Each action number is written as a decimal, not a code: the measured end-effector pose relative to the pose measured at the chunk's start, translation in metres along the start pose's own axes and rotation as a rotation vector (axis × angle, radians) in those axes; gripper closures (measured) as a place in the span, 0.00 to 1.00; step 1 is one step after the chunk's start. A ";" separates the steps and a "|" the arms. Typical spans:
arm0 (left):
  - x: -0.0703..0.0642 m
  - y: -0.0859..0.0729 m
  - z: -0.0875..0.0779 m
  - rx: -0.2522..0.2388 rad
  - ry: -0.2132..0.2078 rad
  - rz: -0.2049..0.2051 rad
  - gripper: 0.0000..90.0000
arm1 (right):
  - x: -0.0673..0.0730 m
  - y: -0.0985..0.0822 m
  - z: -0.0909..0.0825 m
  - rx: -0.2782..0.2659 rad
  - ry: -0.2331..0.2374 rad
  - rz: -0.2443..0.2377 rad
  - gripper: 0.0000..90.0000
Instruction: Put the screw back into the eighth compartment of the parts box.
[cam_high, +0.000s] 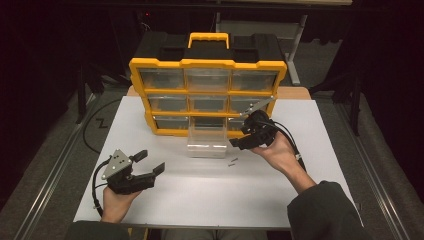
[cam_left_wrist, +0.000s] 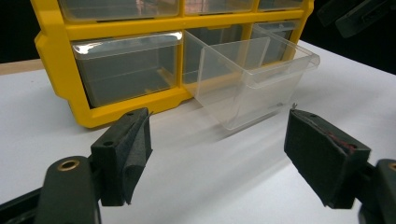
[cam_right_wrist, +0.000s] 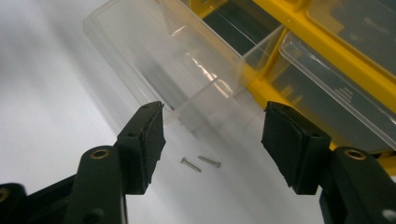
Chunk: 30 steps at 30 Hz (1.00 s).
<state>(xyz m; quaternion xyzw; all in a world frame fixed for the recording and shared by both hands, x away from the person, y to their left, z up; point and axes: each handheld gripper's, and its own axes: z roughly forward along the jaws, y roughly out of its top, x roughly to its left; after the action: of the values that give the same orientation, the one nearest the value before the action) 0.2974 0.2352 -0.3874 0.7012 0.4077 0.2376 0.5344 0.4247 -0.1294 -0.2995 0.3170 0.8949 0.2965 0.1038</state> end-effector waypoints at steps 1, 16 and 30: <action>0.000 0.000 0.000 0.000 0.000 -0.001 0.26 | -0.001 -0.002 0.001 -0.006 0.002 0.001 0.46; 0.000 0.000 0.000 0.003 0.002 0.003 0.26 | -0.005 -0.021 0.016 0.014 0.009 -0.007 0.55; 0.000 0.000 0.000 0.004 0.001 0.004 0.26 | -0.005 -0.029 0.045 0.091 0.008 -0.012 0.58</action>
<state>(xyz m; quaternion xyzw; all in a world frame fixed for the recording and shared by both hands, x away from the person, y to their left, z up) 0.2976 0.2353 -0.3875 0.7031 0.4071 0.2379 0.5323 0.4305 -0.1300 -0.3529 0.3148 0.9097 0.2563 0.0876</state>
